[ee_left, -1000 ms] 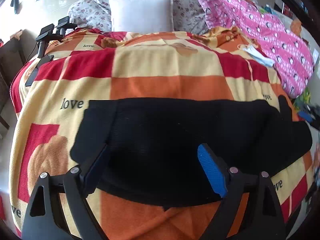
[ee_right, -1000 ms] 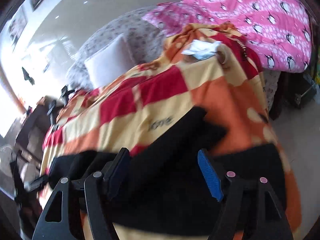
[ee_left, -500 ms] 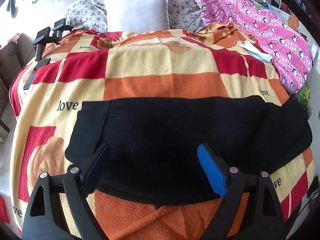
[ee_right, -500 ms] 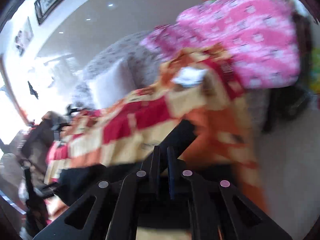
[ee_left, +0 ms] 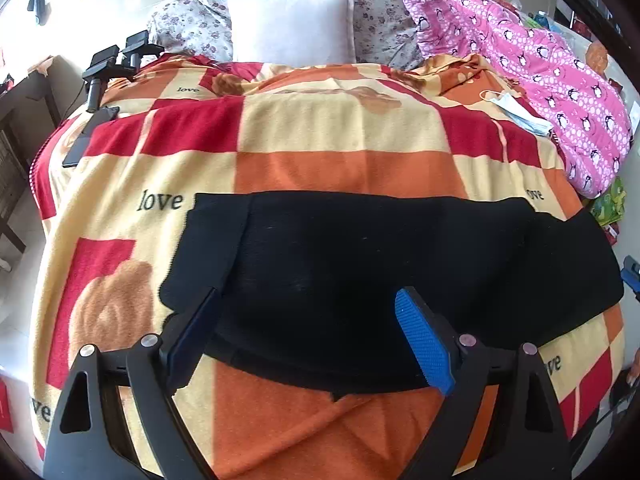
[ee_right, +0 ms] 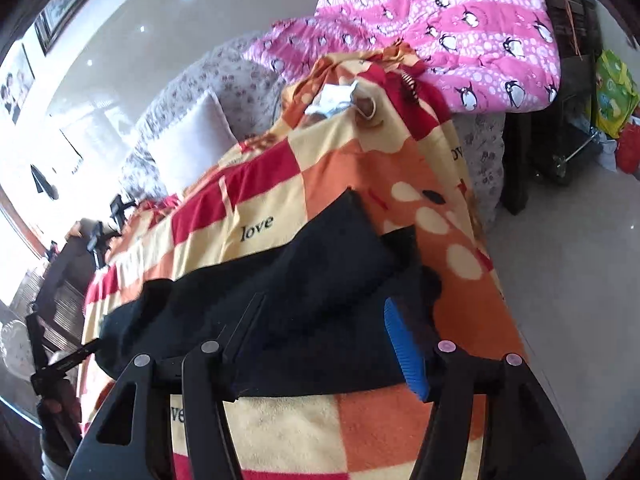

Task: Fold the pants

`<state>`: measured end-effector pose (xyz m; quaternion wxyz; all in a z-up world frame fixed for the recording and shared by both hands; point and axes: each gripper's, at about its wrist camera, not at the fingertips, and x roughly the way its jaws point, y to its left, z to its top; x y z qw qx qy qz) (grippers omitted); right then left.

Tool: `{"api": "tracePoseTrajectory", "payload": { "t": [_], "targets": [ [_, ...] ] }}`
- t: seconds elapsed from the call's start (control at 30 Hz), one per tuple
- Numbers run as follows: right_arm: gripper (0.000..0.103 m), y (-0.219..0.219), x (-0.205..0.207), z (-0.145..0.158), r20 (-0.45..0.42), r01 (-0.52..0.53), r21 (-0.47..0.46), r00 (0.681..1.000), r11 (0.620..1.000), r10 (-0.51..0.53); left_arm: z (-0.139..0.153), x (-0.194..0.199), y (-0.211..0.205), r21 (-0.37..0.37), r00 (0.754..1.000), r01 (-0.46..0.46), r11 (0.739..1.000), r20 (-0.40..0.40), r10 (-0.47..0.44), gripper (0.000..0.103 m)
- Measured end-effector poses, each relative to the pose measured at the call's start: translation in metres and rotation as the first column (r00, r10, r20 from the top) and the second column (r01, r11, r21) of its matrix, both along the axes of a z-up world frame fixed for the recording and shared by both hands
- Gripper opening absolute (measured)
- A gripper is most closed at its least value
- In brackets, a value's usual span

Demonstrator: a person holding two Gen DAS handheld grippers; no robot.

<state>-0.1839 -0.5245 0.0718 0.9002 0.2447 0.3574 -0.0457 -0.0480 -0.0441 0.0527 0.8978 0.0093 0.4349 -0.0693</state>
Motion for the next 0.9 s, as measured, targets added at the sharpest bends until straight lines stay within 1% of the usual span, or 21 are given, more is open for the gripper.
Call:
{"api": "tracePoseTrajectory", "payload": {
  "t": [0.07,0.1,0.17,0.2,0.23,0.27,0.3,0.33,0.4,0.47,0.53,0.57,0.63,0.67,0.7,0.73,0.77,0.8,0.87,0.9],
  "targets": [
    [0.067,-0.006,0.007,-0.009,-0.023,0.045,0.009,0.999,0.999,-0.045,-0.001,0.002,0.004,0.000,1.000,-0.006,1.000,-0.007,0.006,0.090],
    [0.067,-0.010,0.014,-0.019,-0.039,0.055,0.029,0.998,0.998,-0.054,-0.002,0.003,0.007,-0.003,1.000,-0.016,1.000,-0.010,0.016,0.090],
    [0.066,-0.017,0.026,-0.033,-0.019,0.073,0.073,0.997,0.995,-0.072,-0.002,0.003,0.011,-0.010,0.999,-0.030,1.000,-0.015,0.029,0.090],
    [0.058,-0.019,0.031,-0.036,0.003,0.075,0.087,0.997,0.993,-0.076,-0.002,0.002,0.014,-0.015,0.999,-0.036,0.999,-0.015,0.036,0.090],
    [0.026,-0.020,0.035,-0.036,0.017,0.073,0.094,0.997,0.993,-0.075,-0.002,0.002,0.016,-0.016,0.999,-0.040,0.999,-0.015,0.040,0.090],
    [0.009,-0.021,0.038,-0.035,0.032,0.069,0.105,0.997,0.992,-0.073,-0.001,0.001,0.019,-0.017,0.999,-0.046,0.999,-0.016,0.045,0.090],
    [0.009,-0.021,0.036,-0.030,0.061,0.059,0.127,0.996,0.990,-0.067,0.000,0.001,0.021,-0.020,0.999,-0.052,0.998,-0.015,0.051,0.090],
    [0.009,-0.020,0.032,-0.024,0.082,0.051,0.127,0.995,0.991,-0.062,0.001,0.001,0.024,-0.023,0.998,-0.056,0.998,-0.013,0.056,0.090],
    [0.008,-0.014,0.015,-0.002,0.119,0.036,0.067,0.992,0.997,-0.044,0.005,0.000,0.029,-0.037,0.998,-0.067,0.997,-0.004,0.066,0.090],
    [0.008,-0.013,-0.007,0.012,0.131,0.044,0.027,0.990,0.999,-0.047,0.008,-0.001,0.031,-0.050,0.998,-0.066,0.997,0.002,0.066,0.090],
    [0.008,-0.015,-0.029,0.015,0.114,0.066,-0.003,0.991,0.998,-0.065,0.009,-0.001,0.030,-0.054,0.998,-0.061,0.997,0.008,0.062,0.090],
    [0.008,-0.017,-0.038,0.010,0.093,0.080,-0.015,0.993,0.997,-0.078,0.008,-0.001,0.029,-0.052,0.998,-0.060,0.997,0.007,0.061,0.090],
    [0.008,-0.021,-0.038,-0.006,0.024,0.111,-0.047,0.994,0.993,-0.110,0.002,0.001,0.024,-0.044,0.999,-0.046,0.998,-0.011,0.046,0.090],
    [0.008,-0.023,-0.034,-0.017,-0.011,0.107,-0.052,0.994,0.993,-0.108,-0.002,0.001,0.022,-0.040,0.999,-0.040,0.998,-0.019,0.039,0.090],
    [0.008,-0.026,-0.030,-0.027,-0.030,0.109,-0.044,0.993,0.993,-0.110,-0.005,0.002,0.019,-0.035,0.999,-0.036,0.999,-0.025,0.035,0.090],
    [0.012,-0.027,-0.030,-0.030,-0.036,0.115,-0.043,0.993,0.992,-0.117,-0.007,0.001,0.016,-0.029,0.999,-0.030,0.999,-0.029,0.029,0.090],
    [0.015,-0.028,-0.030,-0.029,-0.048,0.125,-0.057,0.991,0.991,-0.127,-0.007,-0.001,0.014,-0.025,0.999,-0.023,0.999,-0.030,0.022,0.090],
    [0.016,-0.027,-0.032,-0.023,-0.060,0.139,-0.081,0.988,0.987,-0.144,-0.007,-0.002,0.013,-0.016,1.000,-0.017,1.000,-0.025,0.016,0.090],
    [0.021,-0.023,-0.038,-0.006,-0.027,0.147,-0.116,0.988,0.982,-0.151,-0.004,-0.004,0.013,0.003,1.000,-0.019,1.000,-0.006,0.019,0.090],
    [0.024,-0.015,-0.039,0.004,-0.006,0.124,-0.122,0.992,0.985,-0.126,-0.003,-0.004,0.013,0.010,1.000,-0.022,1.000,0.000,0.022,0.090]
  ]
}}
